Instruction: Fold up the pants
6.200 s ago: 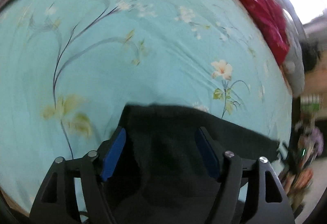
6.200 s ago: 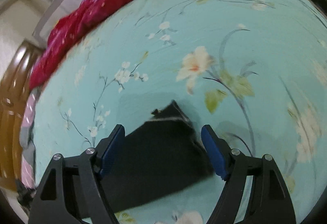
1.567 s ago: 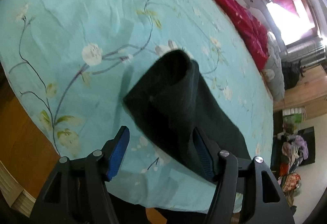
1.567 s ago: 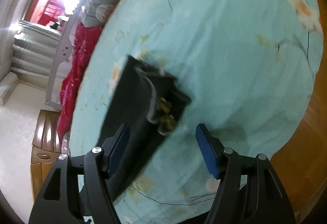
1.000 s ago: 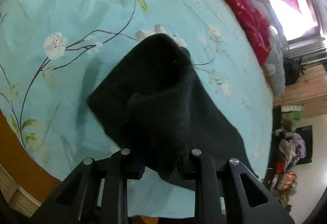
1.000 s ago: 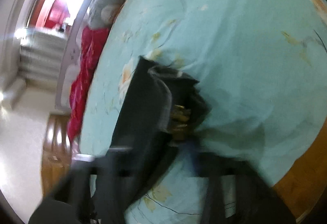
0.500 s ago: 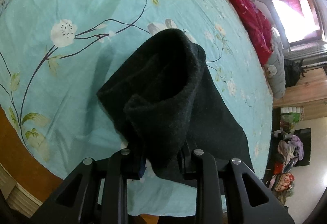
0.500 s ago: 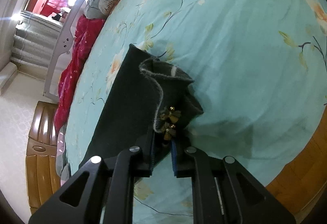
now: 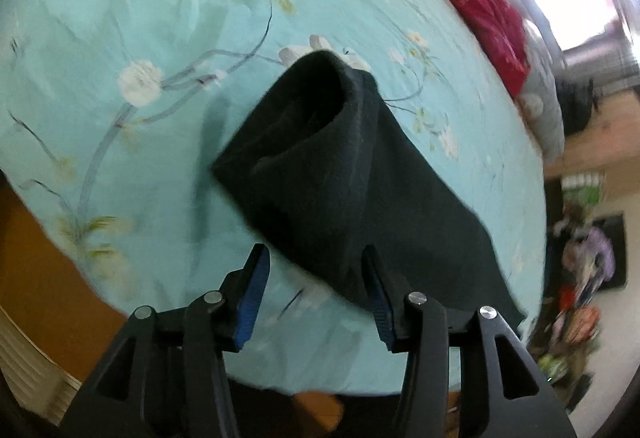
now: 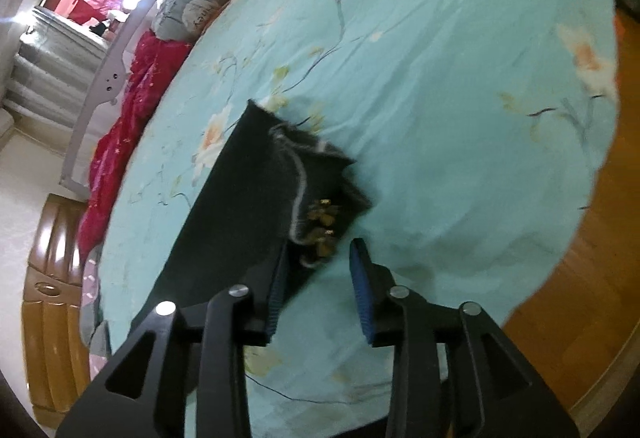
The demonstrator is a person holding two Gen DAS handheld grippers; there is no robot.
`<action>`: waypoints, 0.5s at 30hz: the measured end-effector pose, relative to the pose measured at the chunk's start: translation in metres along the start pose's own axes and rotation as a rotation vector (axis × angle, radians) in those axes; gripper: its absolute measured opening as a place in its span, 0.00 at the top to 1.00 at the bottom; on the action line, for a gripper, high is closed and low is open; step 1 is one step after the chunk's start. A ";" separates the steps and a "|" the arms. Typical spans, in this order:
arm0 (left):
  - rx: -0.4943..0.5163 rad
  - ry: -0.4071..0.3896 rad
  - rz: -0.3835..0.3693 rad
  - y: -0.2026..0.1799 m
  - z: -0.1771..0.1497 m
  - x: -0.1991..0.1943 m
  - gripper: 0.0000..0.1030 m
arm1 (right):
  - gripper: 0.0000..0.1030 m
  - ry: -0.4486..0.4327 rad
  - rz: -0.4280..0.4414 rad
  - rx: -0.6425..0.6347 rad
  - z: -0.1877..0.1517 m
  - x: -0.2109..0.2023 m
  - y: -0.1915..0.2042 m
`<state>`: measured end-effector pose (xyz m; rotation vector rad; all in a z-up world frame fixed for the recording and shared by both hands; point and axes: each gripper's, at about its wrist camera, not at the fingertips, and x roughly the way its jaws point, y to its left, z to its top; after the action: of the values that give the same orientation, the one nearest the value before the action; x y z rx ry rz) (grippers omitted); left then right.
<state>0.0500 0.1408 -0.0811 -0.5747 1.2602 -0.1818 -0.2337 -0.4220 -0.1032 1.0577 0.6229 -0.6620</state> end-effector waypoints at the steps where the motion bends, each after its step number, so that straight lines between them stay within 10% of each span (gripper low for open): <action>1: 0.021 -0.013 0.000 0.000 -0.002 -0.009 0.53 | 0.67 -0.013 -0.013 0.002 0.002 -0.005 -0.003; 8: 0.114 -0.222 0.011 -0.015 0.018 -0.073 0.31 | 0.60 -0.092 0.001 -0.035 0.027 -0.031 0.002; 15: 0.122 -0.093 0.067 -0.035 0.086 -0.030 0.29 | 0.48 -0.079 0.006 -0.141 0.057 -0.013 0.039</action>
<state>0.1267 0.1511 -0.0221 -0.4310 1.1680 -0.1727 -0.2045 -0.4585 -0.0507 0.8983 0.5887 -0.6419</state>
